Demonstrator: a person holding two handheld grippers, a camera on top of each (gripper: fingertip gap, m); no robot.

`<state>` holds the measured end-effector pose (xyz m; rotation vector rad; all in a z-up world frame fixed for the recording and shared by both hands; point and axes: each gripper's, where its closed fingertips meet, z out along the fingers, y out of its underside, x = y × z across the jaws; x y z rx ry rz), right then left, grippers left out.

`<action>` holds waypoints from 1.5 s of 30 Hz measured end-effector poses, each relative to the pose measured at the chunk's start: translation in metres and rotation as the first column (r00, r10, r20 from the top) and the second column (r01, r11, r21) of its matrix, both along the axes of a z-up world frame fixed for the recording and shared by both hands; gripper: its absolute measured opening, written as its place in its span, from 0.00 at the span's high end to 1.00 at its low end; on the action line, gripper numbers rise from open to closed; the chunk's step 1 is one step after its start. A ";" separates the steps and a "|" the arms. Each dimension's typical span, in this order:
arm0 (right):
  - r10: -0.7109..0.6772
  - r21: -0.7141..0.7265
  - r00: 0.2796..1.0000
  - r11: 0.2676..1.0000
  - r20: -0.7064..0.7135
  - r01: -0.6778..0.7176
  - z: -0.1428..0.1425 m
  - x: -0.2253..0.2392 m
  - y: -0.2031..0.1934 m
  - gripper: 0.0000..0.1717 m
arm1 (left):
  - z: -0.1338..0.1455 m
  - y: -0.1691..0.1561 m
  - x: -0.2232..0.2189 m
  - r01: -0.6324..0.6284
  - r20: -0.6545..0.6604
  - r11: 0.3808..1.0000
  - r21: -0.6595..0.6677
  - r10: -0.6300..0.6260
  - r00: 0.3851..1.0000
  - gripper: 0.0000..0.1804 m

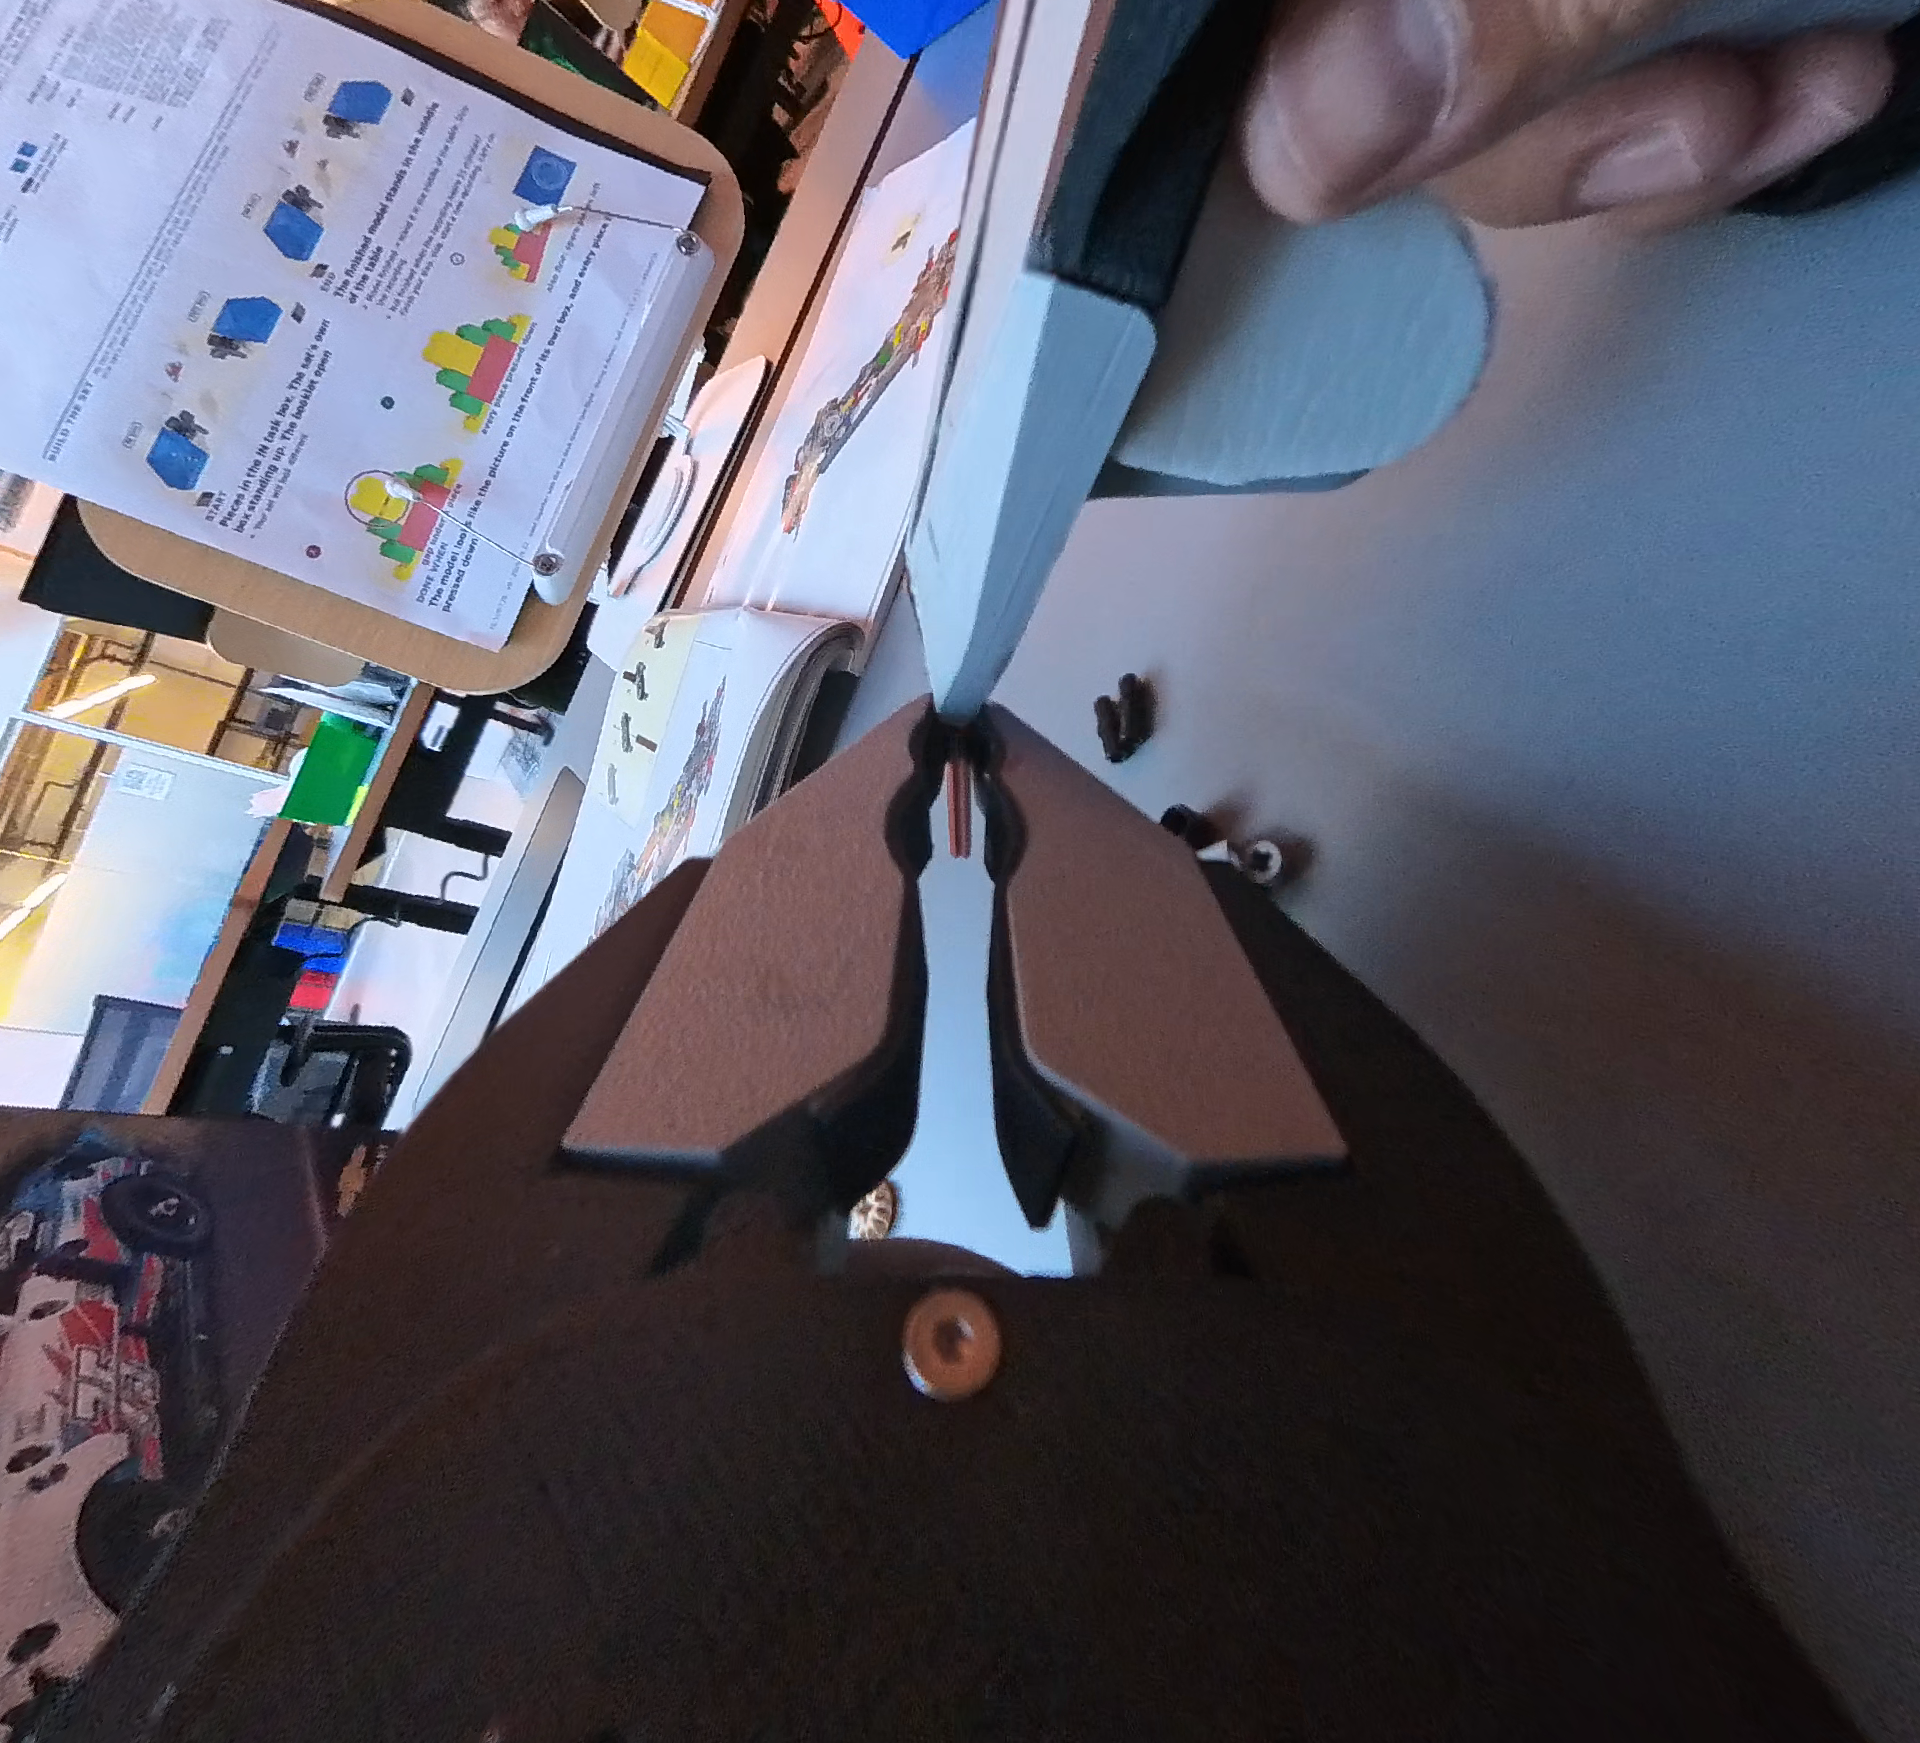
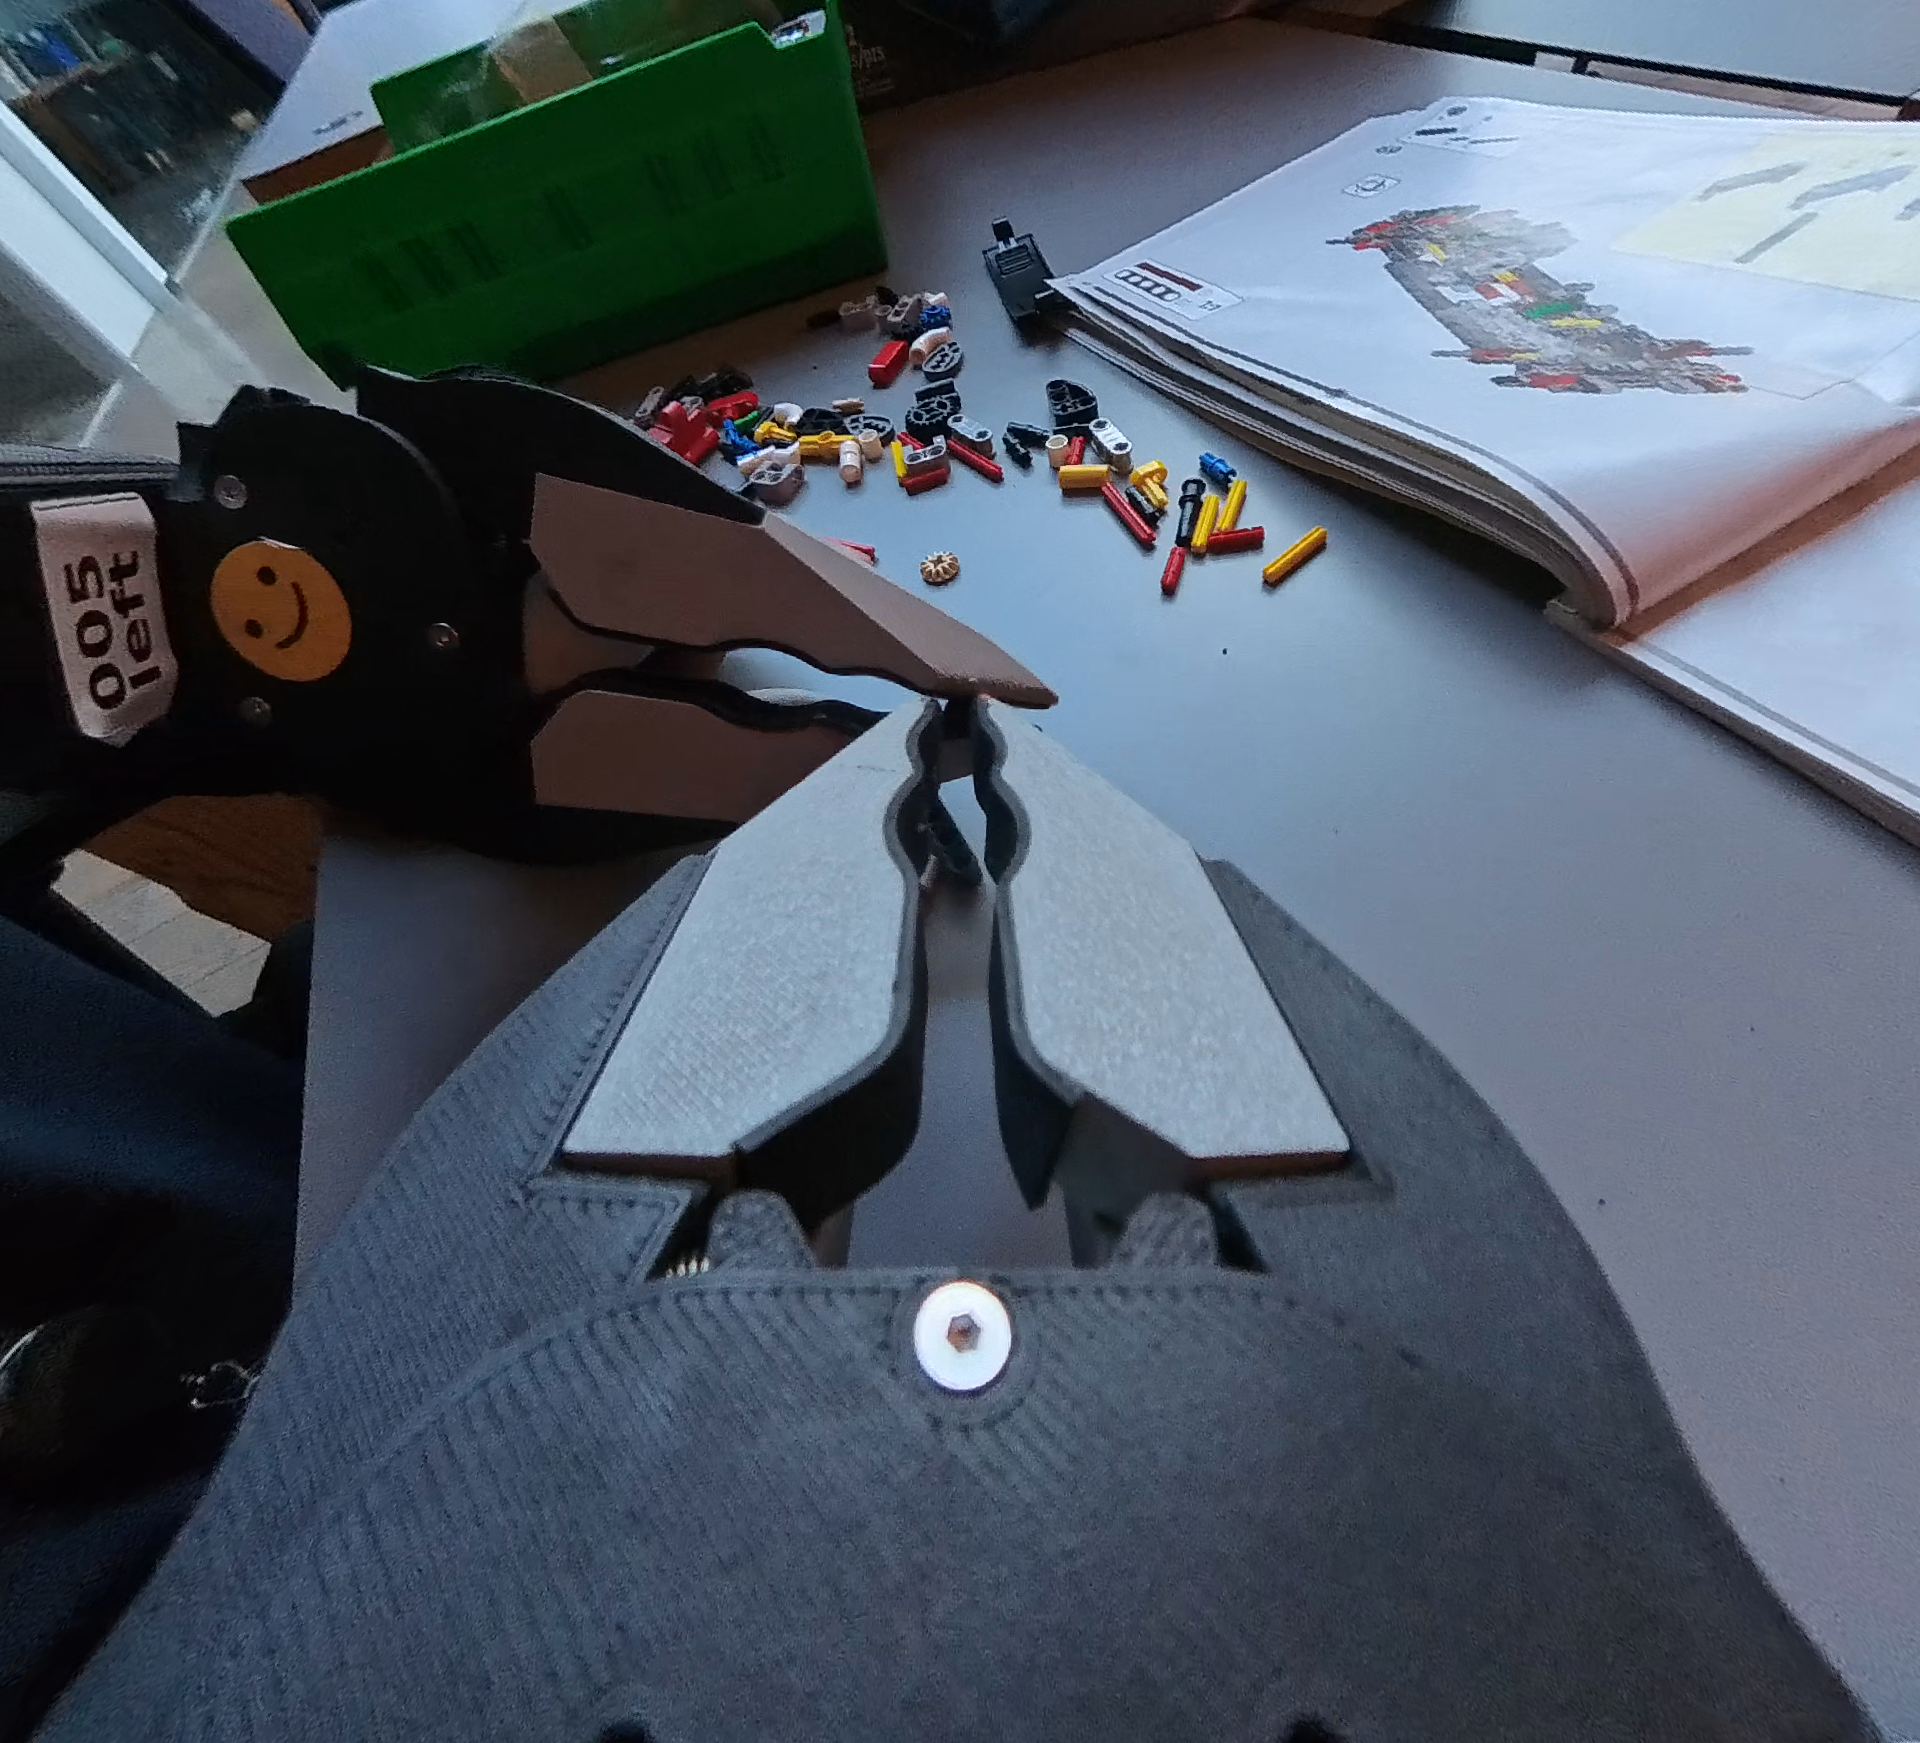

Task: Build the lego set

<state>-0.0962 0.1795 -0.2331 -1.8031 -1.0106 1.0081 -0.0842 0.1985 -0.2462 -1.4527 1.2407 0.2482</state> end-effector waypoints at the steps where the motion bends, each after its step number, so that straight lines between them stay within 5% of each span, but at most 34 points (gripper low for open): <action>1: -0.003 0.006 1.000 1.000 -0.003 0.003 0.001 0.001 0.000 0.98 | 0.000 0.000 0.000 0.006 0.003 1.000 0.003 -0.006 1.000 0.99; 5: 0.008 0.038 0.985 0.999 -0.172 -0.001 0.031 0.010 0.001 0.93 | 0.020 -0.003 0.002 0.102 0.265 0.991 -0.082 -0.077 0.961 0.99; 10: -0.006 0.068 0.978 0.997 -0.209 0.020 0.039 0.022 0.003 0.90 | 0.058 0.000 -0.017 0.276 0.719 0.919 -0.283 0.013 0.694 0.99; 13: -0.017 0.153 0.995 0.988 -0.099 0.032 0.031 0.011 -0.001 0.91 | 0.067 0.001 -0.018 0.407 0.843 0.828 -0.386 0.138 0.520 0.99; 16: -0.025 0.221 1.000 0.975 -0.012 0.027 0.024 -0.004 -0.007 0.92 | 0.069 -0.002 -0.012 0.483 0.864 0.757 -0.440 0.212 0.456 0.99; 21: -0.065 0.215 0.998 0.974 -0.023 0.069 0.026 -0.011 -0.006 0.99 | 0.066 -0.013 0.002 0.503 0.838 0.713 -0.489 0.224 0.497 0.99; 34: -0.035 -0.025 0.977 0.999 -0.212 0.030 0.031 -0.014 -0.008 0.99 | 0.058 -0.017 0.007 0.485 0.815 0.712 -0.508 0.215 0.538 0.99; 41: -0.089 -0.026 0.947 0.996 -0.310 0.085 0.046 0.010 0.008 0.91 | 0.048 0.002 -0.017 0.174 0.564 0.877 -0.448 0.126 0.816 0.99; 45: -0.019 -0.032 0.950 0.999 -0.313 0.009 0.046 -0.003 -0.002 0.88 | 0.041 -0.005 -0.007 0.144 0.467 0.907 -0.396 0.064 0.882 0.99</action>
